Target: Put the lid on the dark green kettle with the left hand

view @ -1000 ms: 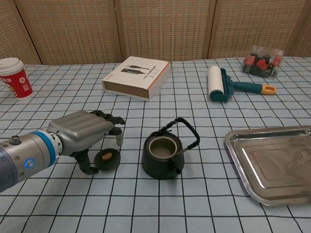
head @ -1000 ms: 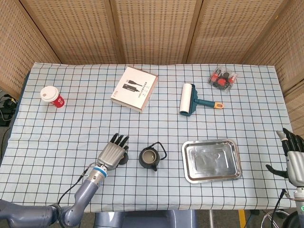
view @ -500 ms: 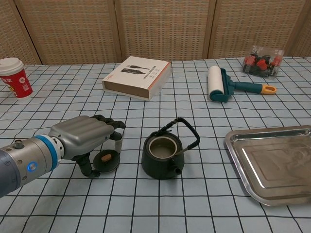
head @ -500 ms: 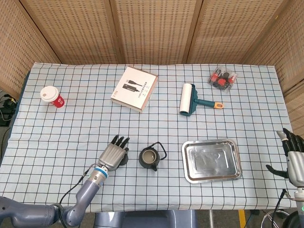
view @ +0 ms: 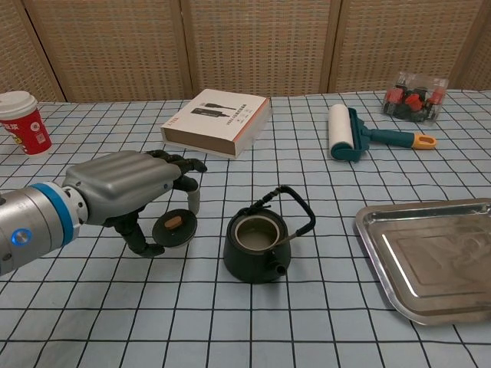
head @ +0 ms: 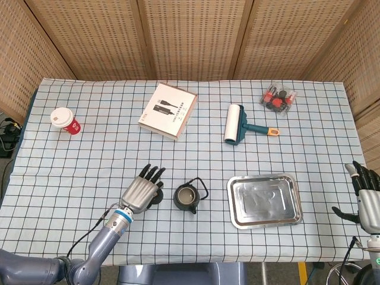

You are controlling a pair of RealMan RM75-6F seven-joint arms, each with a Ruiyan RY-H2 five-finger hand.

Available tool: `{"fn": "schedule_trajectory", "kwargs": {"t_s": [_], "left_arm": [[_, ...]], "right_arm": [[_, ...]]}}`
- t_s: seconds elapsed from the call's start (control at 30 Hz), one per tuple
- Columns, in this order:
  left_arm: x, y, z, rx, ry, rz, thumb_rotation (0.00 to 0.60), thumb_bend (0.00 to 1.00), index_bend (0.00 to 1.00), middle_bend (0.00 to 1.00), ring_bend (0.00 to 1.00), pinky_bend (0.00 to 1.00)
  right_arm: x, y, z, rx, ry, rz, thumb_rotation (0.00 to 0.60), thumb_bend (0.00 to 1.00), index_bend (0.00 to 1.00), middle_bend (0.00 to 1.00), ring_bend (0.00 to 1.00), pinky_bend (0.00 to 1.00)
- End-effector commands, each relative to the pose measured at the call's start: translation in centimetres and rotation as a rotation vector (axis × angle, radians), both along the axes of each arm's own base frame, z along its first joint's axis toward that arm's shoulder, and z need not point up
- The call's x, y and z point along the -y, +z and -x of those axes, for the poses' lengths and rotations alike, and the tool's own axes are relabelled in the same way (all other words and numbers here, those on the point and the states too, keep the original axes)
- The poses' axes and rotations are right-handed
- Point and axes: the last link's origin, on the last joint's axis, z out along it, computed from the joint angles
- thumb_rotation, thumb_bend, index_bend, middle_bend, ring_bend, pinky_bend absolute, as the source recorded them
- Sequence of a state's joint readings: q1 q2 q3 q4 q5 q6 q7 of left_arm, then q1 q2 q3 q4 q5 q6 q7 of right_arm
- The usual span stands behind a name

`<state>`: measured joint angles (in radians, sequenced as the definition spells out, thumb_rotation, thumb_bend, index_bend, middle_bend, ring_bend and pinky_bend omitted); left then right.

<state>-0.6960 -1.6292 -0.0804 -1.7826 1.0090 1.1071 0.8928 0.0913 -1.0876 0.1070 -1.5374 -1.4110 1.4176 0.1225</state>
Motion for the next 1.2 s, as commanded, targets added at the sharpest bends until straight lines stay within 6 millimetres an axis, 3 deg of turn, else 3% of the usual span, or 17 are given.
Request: {"fn": "schedule_trajectory", "kwargs": {"t_s": [0.03,0.3,0.6,0.87,1.2], "left_arm": [[-0.2,1.2,-1.5,0.025,-0.039,-0.018,0.6,0.3,0.45,0.0,0.0,0.0],[-0.7,1.3,-4.8,0.023,-0.109,-0.022,0.6,0.3,0.45,0.0,0.0,0.0],[-1.1,-1.7,-8.0,0.001,-0.133,0.028,0.6,0.3,0.44,0.0,0.0,0.0],[-1.3,-3.7,-8.8,-0.038,-0.126,0.049,0.6,0.3,0.44,0.0,0.0,0.0],[-1.4,-4.5,-9.0,-0.053,-0.12,0.058,0.6,0.3,0.43,0.0,0.0,0.0]], "right_arm": [[0.0,0.0,0.1,0.001,-0.004,0.001,0.6,0.04,0.02,0.0,0.0,0.0],[0.3,0.1,0.6,0.012,-0.025,-0.005,0.6,0.04,0.02,0.0,0.0,0.0],[0.6,0.5,1.1,0.035,-0.044,-0.002,0.6,0.04,0.02,0.0,0.0,0.0],[0.6,1.0,1.5,0.056,-0.054,0.006,0.6,0.04,0.02,0.0,0.0,0.0],[0.6,1.1,1.5,0.063,-0.052,0.006,0.6,0.04,0.02,0.0,0.0,0.0]]}}
